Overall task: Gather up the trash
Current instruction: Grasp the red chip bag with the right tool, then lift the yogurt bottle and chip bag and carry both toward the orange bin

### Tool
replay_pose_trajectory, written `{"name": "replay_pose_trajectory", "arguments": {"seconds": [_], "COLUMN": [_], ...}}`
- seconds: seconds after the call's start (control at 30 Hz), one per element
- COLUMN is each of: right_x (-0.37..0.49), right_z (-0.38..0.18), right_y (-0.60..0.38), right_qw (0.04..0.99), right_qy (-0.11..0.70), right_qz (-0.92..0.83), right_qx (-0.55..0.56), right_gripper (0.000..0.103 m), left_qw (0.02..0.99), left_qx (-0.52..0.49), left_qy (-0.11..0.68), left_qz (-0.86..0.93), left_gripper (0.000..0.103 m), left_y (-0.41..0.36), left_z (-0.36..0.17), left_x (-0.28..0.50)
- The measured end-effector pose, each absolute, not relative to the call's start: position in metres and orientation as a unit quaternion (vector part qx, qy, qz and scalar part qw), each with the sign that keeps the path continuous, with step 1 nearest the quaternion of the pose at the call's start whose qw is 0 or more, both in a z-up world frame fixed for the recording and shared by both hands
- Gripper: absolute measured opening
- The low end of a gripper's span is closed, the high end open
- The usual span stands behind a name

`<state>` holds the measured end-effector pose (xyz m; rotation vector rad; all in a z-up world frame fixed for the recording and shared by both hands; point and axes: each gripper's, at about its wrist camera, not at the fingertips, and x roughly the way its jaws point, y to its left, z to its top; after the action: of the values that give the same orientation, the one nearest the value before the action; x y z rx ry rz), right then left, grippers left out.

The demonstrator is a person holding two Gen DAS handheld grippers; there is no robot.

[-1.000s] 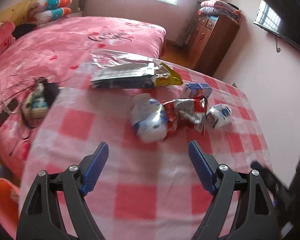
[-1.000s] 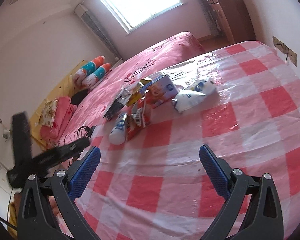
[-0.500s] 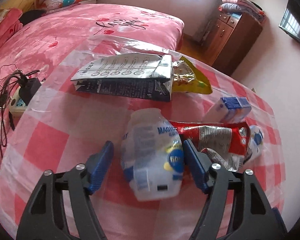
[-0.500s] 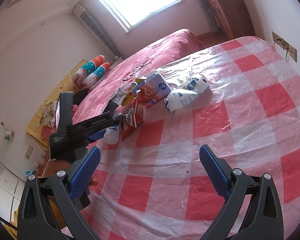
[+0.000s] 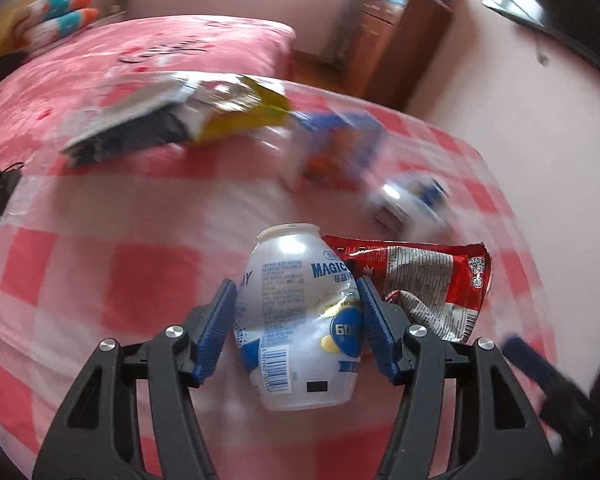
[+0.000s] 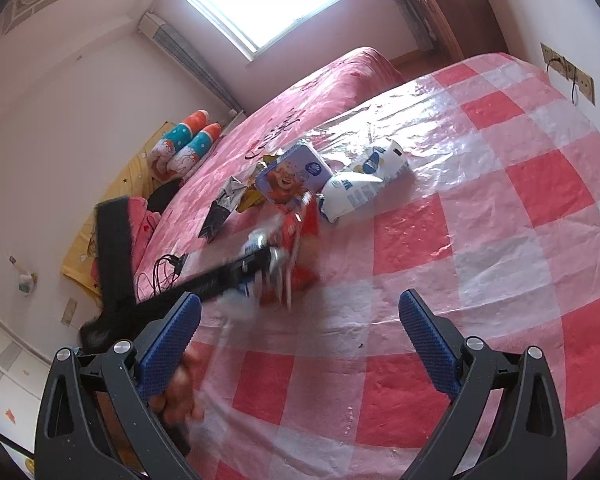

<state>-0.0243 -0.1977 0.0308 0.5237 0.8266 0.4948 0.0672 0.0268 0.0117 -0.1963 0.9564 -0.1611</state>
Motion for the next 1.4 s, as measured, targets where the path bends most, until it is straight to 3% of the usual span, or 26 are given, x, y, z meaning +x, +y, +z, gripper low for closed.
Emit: {"name": "replay_pose_trajectory", "arguments": {"seconds": [0.23,0.33,0.57,0.87,1.03,1.4], "right_x": [-0.018,-0.016,-0.013,-0.016,-0.015,-0.016], "right_z": [0.02,0.018,0.015,0.017,0.015,0.017], "right_y": [-0.2,-0.198,-0.192,-0.184,-0.179,-0.172], "right_qw": [0.845,0.84,0.836,0.842,0.845,0.852], "right_qy": [0.41,0.417,0.426,0.426,0.433,0.425], "right_qz": [0.225,0.231,0.241,0.246,0.236,0.24], "right_qx": [0.259,0.257,0.25,0.223,0.208,0.188], "right_gripper": [0.096,0.078,0.061,0.06,0.04,0.035], "left_qw": [0.876,0.877,0.882,0.889,0.892,0.894], "left_qx": [-0.086,-0.091,-0.096,-0.111,-0.118,-0.136], "left_qy": [0.462,0.459,0.451,0.436,0.43,0.423], "left_qz": [-0.111,-0.107,-0.098,-0.089,-0.081,-0.053], "left_gripper": [0.062,0.062,0.062,0.062,0.062,0.062], "left_y": [0.006,0.012,0.013,0.027,0.038,0.072], "left_z": [0.012,0.011,0.011,0.015,0.017,0.02], "left_x": [0.032,0.029,0.017,0.002,-0.008,-0.034]}}
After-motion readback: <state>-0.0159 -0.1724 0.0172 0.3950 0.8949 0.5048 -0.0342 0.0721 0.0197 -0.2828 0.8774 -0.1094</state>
